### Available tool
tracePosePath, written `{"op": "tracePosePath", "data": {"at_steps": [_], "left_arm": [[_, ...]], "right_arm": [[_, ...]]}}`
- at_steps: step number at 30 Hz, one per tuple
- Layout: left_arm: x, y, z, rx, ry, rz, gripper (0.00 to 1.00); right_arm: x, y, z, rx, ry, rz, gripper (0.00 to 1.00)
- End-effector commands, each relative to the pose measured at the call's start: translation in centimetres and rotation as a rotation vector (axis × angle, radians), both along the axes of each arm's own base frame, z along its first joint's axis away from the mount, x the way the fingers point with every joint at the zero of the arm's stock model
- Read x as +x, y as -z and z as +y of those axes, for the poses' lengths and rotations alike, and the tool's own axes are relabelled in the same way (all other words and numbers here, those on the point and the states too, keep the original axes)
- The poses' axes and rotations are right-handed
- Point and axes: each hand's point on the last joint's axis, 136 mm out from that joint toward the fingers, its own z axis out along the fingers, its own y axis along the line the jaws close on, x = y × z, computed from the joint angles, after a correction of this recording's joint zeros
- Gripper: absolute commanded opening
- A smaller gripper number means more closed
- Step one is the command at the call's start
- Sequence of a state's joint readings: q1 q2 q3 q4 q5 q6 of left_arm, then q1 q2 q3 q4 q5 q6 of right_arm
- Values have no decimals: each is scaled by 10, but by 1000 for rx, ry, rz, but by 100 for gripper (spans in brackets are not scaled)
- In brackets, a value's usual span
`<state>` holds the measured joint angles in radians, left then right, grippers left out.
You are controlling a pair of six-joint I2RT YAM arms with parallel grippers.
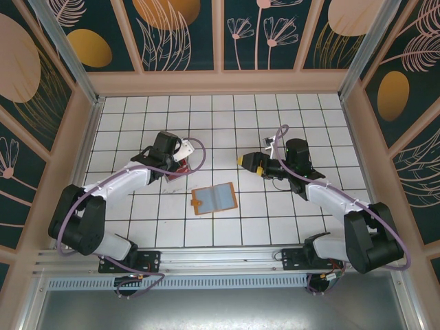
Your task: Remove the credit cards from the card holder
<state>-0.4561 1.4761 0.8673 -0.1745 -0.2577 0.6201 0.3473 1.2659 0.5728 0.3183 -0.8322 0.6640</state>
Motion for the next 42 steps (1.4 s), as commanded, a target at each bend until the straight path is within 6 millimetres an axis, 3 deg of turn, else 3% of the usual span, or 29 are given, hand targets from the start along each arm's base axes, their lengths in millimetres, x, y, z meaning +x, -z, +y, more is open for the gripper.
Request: {"op": "tracePosePath", "data": {"at_steps": [1,14,20,25,42], "left_arm": [[6,3,8,10,-46,-22,53],[30,-16,28,-15,-156,-111,53],[24,-26,12,-91,-99,-58,62],[10,-19,2,-138,-51,15,71],[17,10,16,-47,-103,29,68]], "right_arm": [[-2,-8,-1,24,-7,-35,99],[-2,-7,-2,21,-3,-32,99],[-2,-7,-2,19,-4,-37,99],[-2,-4,-1,22,-8,-29,99],[-1,-3,0,21,-11,-24,99]]}}
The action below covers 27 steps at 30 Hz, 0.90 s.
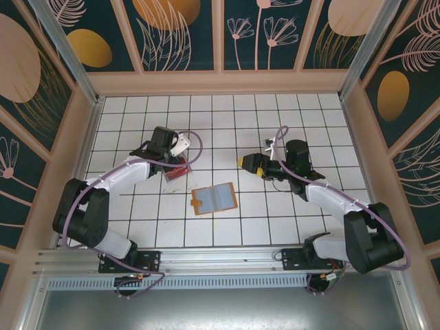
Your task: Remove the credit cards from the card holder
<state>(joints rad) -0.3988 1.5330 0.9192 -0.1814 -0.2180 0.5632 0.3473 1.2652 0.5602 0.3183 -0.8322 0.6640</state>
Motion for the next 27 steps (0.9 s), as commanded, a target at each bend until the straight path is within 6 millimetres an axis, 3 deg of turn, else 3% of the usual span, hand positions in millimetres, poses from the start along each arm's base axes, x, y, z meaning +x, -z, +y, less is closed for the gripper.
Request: {"op": "tracePosePath", "data": {"at_steps": [1,18,27], "left_arm": [[1,8,8,20,-36,-1,70],[22,-7,22,33,-142,-91,66],[26,-30,22,-11,-164,-144,68]], "right_arm": [[2,-8,0,25,-11,-35,99],[1,-8,0,26,-9,-36,99],[-2,-8,-2,28,-5,-34,99]]}}
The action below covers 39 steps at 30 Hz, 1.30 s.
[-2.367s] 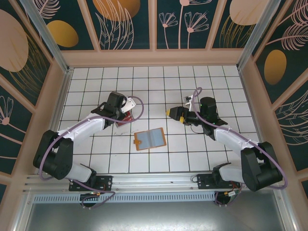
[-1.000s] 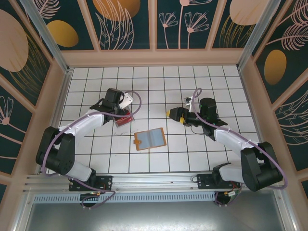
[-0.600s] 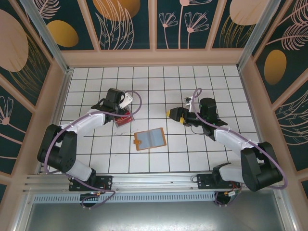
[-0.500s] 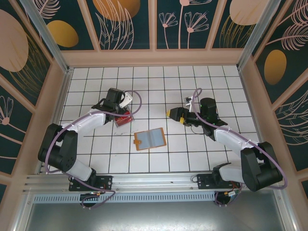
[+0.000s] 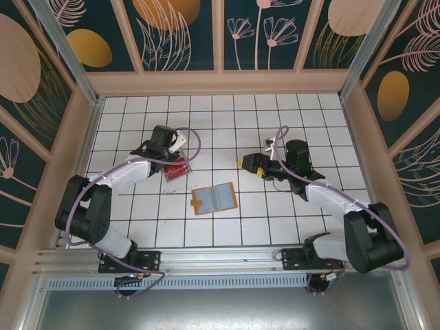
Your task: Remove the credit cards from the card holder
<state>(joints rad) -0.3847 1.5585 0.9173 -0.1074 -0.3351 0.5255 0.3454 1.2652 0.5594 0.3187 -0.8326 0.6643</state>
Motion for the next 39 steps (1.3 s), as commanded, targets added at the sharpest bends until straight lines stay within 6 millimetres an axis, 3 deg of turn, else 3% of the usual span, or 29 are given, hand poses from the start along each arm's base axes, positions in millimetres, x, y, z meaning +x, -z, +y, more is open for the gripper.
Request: {"op": "tracePosePath", "data": {"at_steps": [1,5,7,12,14,20,25,28,32,35,39], "left_arm": [[10,-30,3,-51,-53,-86,68],[12,-49,1,-96,-72,-123,70],[16,-69,-5,-144,-64,-150,73],[14,-110,-2,-262,-139,-248,89],[9,-125,0,-340,-182,-286,98],[-20,-157,14,-600,-317,-400,98],[-52,-158,31,-763,-426,-452,98],[-72,-146,45,-806,-483,-479,99],[-100,-132,87,-860,-668,-637,99],[-118,-115,114,-806,-754,-738,99],[-125,-96,127,-679,-789,-743,99]], "right_arm": [[-2,-9,-2,29,-6,-37,99],[-4,-9,-3,28,-1,-37,99],[-4,-9,-4,20,5,-37,99],[-2,-10,-11,-25,44,-58,99],[2,-9,-16,-59,77,-71,99],[20,-7,-38,-185,202,-105,99],[42,-8,-72,-324,383,-143,99],[58,-10,-103,-418,548,-178,99],[68,-15,-145,-549,753,-297,99],[68,-18,-176,-664,876,-421,99],[65,-17,-205,-814,978,-547,99]]}}
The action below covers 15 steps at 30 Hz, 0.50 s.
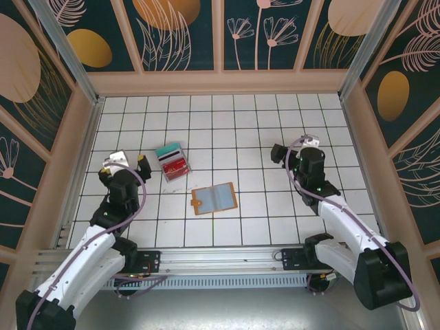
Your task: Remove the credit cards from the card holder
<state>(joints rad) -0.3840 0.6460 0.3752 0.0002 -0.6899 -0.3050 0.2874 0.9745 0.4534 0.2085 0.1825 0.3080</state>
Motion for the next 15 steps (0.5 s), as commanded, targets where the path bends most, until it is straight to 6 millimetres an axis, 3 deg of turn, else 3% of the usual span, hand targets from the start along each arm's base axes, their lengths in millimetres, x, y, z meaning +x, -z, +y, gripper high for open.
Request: {"op": "tracePosePath", "data": {"at_steps": [1,5,8,12,15], "left_arm": [[-3,-2,22,46,-138,-39,99],[8,13,24,114,-169,-15,99],[19,32,37,136,-212,-3,99],[30,61,68,94,-286,50,99],[48,66,66,85,-221,48,99]], "right_arm": [[4,-15,-46,-208,194,-127,99],[10,1,-73,-256,271,-111,99],[21,16,-88,-245,314,-94,99],[34,33,-92,-304,306,-87,99],[41,37,-90,-315,287,-121,99]]}}
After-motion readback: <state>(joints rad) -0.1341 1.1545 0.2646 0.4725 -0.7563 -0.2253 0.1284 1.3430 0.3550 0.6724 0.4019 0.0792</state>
